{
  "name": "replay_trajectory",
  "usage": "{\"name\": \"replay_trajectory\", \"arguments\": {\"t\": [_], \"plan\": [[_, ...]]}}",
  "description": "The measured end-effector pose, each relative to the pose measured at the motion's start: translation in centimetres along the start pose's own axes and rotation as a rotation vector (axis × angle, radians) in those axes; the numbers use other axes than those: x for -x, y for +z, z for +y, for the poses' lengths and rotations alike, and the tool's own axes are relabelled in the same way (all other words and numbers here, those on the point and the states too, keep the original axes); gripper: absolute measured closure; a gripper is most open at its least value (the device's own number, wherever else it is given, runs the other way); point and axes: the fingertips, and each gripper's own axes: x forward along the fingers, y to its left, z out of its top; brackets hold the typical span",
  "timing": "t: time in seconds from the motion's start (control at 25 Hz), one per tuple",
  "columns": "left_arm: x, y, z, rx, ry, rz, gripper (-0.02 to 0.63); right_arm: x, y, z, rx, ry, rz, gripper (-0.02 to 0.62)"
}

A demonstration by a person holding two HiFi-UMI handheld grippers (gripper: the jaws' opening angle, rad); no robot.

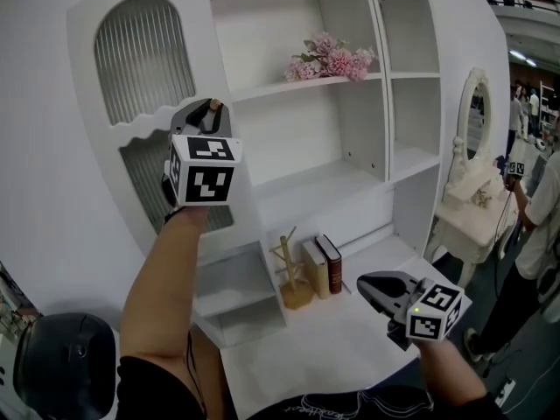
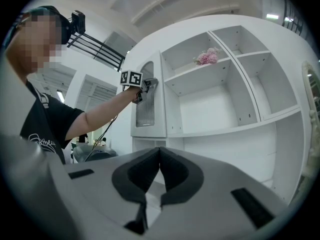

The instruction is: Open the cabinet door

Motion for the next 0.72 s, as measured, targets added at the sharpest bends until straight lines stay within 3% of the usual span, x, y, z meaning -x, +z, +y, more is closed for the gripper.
{"name": "replay_trajectory", "arguments": {"t": [0.4,0.72], "plan": [[4.4,2.0,-0.2,0.059,-0.030,-0.006,0.532,1.3,0.2,2.4,0.027,0.032,-0.003,0.591],[7.7,3.6,0.5,0.111,-0.043,-0.013,0.532,4.1,0.4,2.2,0.045,0.006,-0.007,0.591]]}}
